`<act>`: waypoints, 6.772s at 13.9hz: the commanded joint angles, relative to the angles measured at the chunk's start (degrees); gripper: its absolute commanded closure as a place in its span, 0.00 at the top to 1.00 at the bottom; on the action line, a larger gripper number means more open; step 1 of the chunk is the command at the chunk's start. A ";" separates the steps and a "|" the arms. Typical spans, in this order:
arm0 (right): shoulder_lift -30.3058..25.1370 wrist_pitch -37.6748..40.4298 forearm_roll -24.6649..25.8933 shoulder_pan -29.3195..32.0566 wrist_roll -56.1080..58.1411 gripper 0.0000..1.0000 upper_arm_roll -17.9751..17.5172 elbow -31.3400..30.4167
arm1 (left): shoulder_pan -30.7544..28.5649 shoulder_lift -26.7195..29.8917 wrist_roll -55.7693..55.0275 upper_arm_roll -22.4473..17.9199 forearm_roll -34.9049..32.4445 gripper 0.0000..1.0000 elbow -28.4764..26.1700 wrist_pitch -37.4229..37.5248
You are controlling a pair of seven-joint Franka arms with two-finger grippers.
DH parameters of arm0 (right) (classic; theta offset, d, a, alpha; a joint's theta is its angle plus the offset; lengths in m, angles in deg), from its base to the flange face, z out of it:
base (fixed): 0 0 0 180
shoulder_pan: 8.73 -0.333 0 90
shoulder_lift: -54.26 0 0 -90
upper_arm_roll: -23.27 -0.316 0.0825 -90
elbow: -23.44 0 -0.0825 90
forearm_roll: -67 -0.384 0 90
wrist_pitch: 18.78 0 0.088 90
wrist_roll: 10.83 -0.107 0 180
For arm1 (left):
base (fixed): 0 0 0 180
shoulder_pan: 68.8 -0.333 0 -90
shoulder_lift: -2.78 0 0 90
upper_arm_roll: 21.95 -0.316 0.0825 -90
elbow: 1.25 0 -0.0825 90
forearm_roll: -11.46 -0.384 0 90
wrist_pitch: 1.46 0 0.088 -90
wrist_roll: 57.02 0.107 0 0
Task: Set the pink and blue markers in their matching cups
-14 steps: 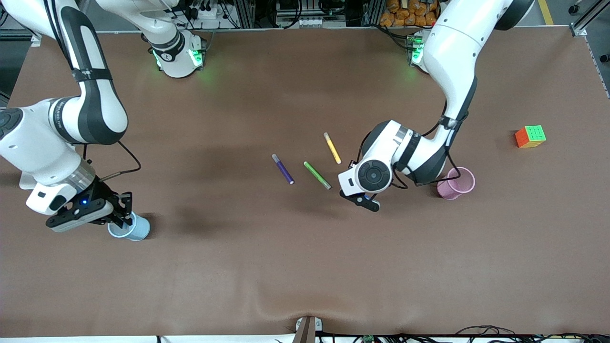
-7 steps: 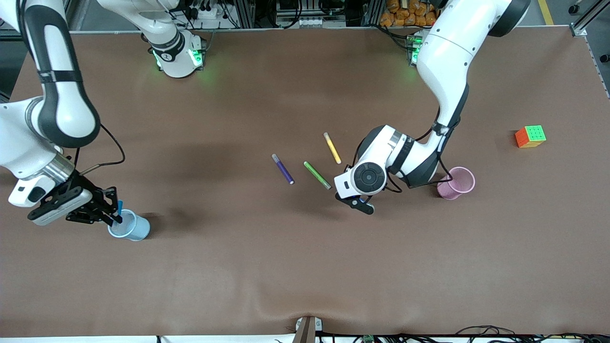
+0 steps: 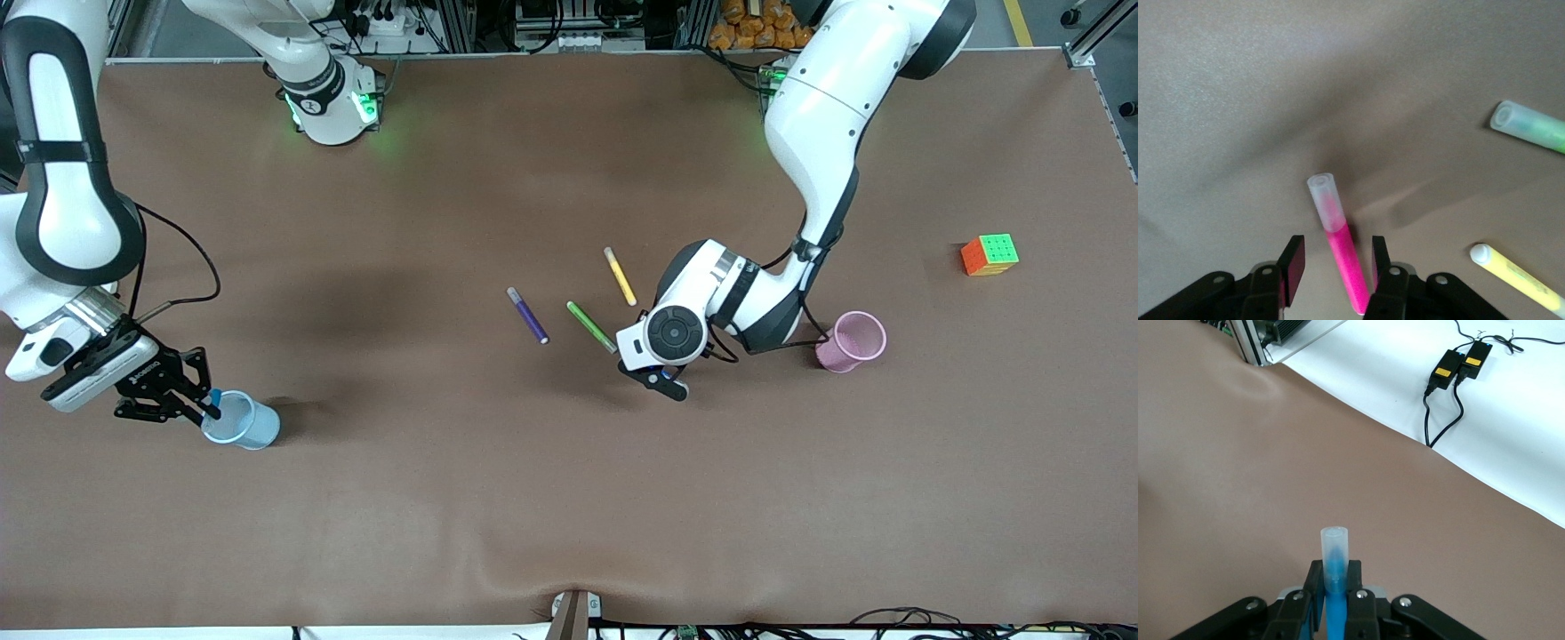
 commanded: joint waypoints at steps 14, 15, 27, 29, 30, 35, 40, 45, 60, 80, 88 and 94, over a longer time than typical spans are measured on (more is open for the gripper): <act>8.99 5.82 -15.68 5.23 26.20 0.00 -0.97 2.83 | 1.58 -2.59 0.63 -0.64 -3.05 0.39 2.46 -0.35; 9.34 5.82 -15.68 5.40 26.29 0.00 -0.97 2.92 | 1.49 -2.68 0.72 -0.64 -4.02 0.39 2.46 -0.35; 8.64 5.03 -15.68 4.27 20.06 1.00 -0.97 4.41 | 1.49 -3.20 0.46 -0.56 -3.94 0.23 2.46 -1.40; 8.02 4.42 -15.59 3.56 18.82 1.00 -0.89 4.41 | 1.49 -3.03 0.28 -0.56 -3.94 0.00 2.46 -1.40; 7.93 4.07 -15.51 3.30 18.03 1.00 -0.80 4.50 | 1.49 -2.77 0.20 -0.56 -3.85 0.00 2.46 -1.40; 6.62 1.43 -13.58 1.89 13.74 1.00 -0.71 4.33 | 1.32 2.05 0.55 -0.56 -4.55 0.00 2.55 -0.18; 3.98 2.04 -0.41 1.89 -3.39 1.00 -0.71 4.24 | -3.16 11.90 0.37 -0.47 -3.33 0.00 2.37 6.32; 1.52 4.06 8.83 2.06 -15.18 1.00 -0.71 4.32 | -11.77 19.46 -0.25 -0.47 5.29 0.00 2.37 9.13; -9.63 29.17 39.24 1.89 -57.10 1.00 -1.06 9.07 | -24.87 46.54 25.94 0.06 5.46 0.00 -32.07 -11.05; -14.92 59.71 51.55 1.98 -84.11 1.00 -1.15 23.84 | -30.85 40.74 61.96 0.76 26.02 0.00 -42.02 -34.36; -17.20 59.17 52.08 -0.66 -83.84 1.00 -1.41 21.73 | -32.43 38.10 72.33 1.03 31.97 0.00 -43.76 -37.17; -17.03 60.23 52.00 -0.66 -81.64 1.00 -1.32 22.25 | -34.27 36.79 86.94 0.94 40.88 0.00 -44.74 -37.08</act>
